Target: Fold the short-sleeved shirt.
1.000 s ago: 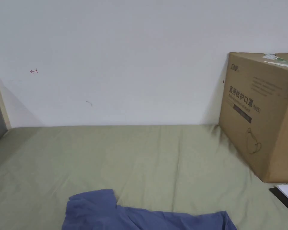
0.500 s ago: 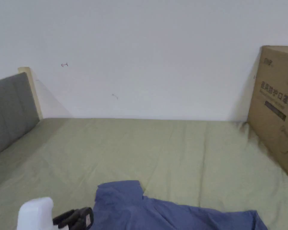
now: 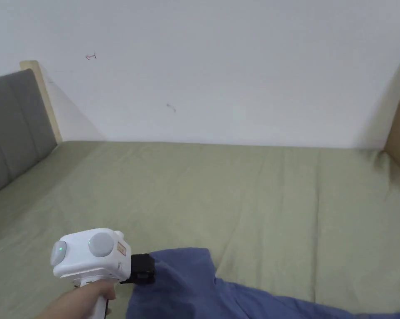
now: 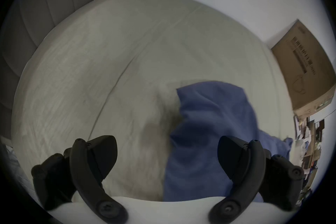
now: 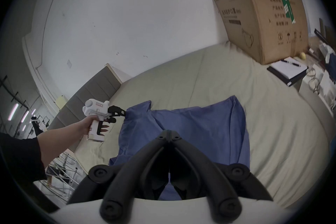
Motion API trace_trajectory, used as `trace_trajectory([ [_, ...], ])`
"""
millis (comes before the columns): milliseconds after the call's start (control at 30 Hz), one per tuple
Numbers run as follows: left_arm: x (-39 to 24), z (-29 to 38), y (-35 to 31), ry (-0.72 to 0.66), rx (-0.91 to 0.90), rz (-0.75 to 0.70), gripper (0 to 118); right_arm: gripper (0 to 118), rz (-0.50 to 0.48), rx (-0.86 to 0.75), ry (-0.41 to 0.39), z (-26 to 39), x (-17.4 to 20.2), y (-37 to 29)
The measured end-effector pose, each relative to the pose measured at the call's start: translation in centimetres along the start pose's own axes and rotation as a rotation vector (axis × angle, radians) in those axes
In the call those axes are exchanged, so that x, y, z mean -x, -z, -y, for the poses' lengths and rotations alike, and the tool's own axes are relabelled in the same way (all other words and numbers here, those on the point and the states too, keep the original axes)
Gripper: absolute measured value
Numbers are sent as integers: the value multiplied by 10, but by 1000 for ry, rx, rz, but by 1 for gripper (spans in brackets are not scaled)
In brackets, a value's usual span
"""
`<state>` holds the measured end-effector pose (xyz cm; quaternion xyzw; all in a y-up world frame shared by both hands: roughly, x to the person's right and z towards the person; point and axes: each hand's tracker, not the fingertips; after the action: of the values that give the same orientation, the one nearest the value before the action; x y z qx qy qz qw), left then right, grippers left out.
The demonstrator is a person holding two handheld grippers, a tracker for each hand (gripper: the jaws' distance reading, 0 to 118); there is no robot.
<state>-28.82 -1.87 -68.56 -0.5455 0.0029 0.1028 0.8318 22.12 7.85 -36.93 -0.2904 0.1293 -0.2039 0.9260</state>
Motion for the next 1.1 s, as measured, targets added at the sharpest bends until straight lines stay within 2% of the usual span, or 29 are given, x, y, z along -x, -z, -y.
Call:
trace_trajectory([
  [133, -4, 0, 27, 26, 102, -1, 112, 0, 18, 42, 9, 4, -7, 20],
  [200, -11, 10, 25, 93, 55, -47, 111, 0, 21, 55, 14, 7, -7, 24],
  [300, -9, 13, 26, 90, 60, -59, 111, 0, 10, 69, 23, 12, -5, 27],
  [333, -12, 16, 24, 73, 46, -69, 109, 0, 9, 73, 22, 14, -3, 26],
  [400, -23, 15, 17, 69, 41, -114, 96, 0, 12, 77, 18, 17, 0, 24],
  [467, -34, 24, 3, 112, -13, -73, 92, 0, 12, 83, 25, 18, -3, 20],
  [500, -41, 26, -2, 160, -41, -67, 64, 0, 12, 85, 29, 18, -4, 17],
  [567, -50, 34, -7, 244, -26, -45, 0, 0, 15, 82, 30, 18, -5, 13],
  [633, -53, 37, -7, 236, 49, 64, 0, 0, 16, 72, 28, 15, -10, 8],
  [667, -54, 38, -8, 238, 63, 73, 0, 0, 15, 69, 24, 11, -11, 6],
  [733, -58, 40, -22, 295, -25, 5, 0, 0, 10, 33, -9, -11, -17, 1],
  [833, -50, 31, -46, 281, -89, 35, 0, 0, 26, 13, -50, -56, -32, 4],
  [867, -45, 26, -55, 272, -93, 46, 0, 0, 39, 35, -54, -73, -39, 12],
  [1000, -27, 16, -79, 236, -108, 64, 0, 1, 47, 294, -15, -112, -72, 74],
  [1033, -26, 18, -81, 234, -115, 66, 0, 12, 98, 350, -9, -114, -82, 96],
  [1067, -25, 19, -84, 233, -121, 71, 0, 41, 144, 380, 2, -114, -89, 108],
  [1100, -24, 20, -87, 234, -124, 81, 0, 99, 186, 424, 26, -115, -100, 126],
])
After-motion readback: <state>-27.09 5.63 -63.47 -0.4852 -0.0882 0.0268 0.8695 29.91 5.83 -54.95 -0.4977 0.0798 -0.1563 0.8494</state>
